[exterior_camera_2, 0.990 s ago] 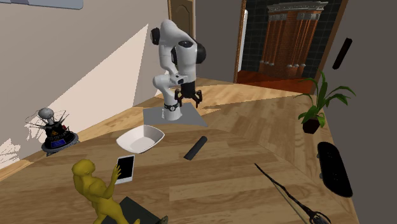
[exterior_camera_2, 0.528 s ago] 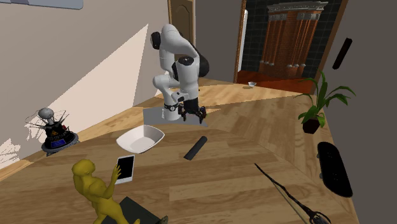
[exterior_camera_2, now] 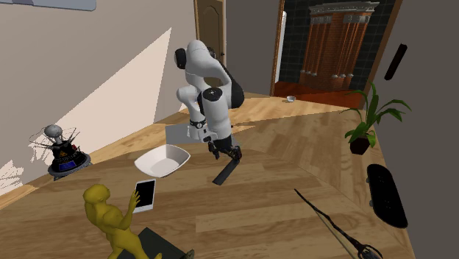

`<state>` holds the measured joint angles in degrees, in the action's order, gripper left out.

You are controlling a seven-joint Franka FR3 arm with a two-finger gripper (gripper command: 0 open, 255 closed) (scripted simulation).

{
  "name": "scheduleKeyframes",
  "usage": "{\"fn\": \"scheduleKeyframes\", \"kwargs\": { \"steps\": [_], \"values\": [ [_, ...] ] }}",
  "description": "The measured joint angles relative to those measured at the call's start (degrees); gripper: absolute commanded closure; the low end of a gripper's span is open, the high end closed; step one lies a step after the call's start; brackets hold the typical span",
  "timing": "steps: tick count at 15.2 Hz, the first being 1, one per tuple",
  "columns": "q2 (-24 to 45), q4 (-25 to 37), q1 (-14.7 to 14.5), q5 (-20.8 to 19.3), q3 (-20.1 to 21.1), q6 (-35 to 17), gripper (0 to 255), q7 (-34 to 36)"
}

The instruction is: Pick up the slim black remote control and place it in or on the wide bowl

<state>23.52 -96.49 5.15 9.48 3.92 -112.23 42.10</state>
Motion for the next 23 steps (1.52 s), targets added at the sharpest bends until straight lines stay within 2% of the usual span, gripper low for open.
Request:
{"fn": "scheduleKeyframes", "kwargs": {
  "steps": [8, 14, 15, 23],
  "values": [
    [2.97, -1.85, -0.38, 0.61, 0.13, -4.77, 0, 0.4],
    [3.1, -2.13, -0.45, 0.65, 0.16, -5.22, 0, 0.43],
    [3.1, -2.13, -0.45, 0.65, 0.16, -5.22, 255, 0.43],
    [2.86, -1.67, -0.37, 0.55, 0.04, -4.88, 255, 0.53]
  ]
}}
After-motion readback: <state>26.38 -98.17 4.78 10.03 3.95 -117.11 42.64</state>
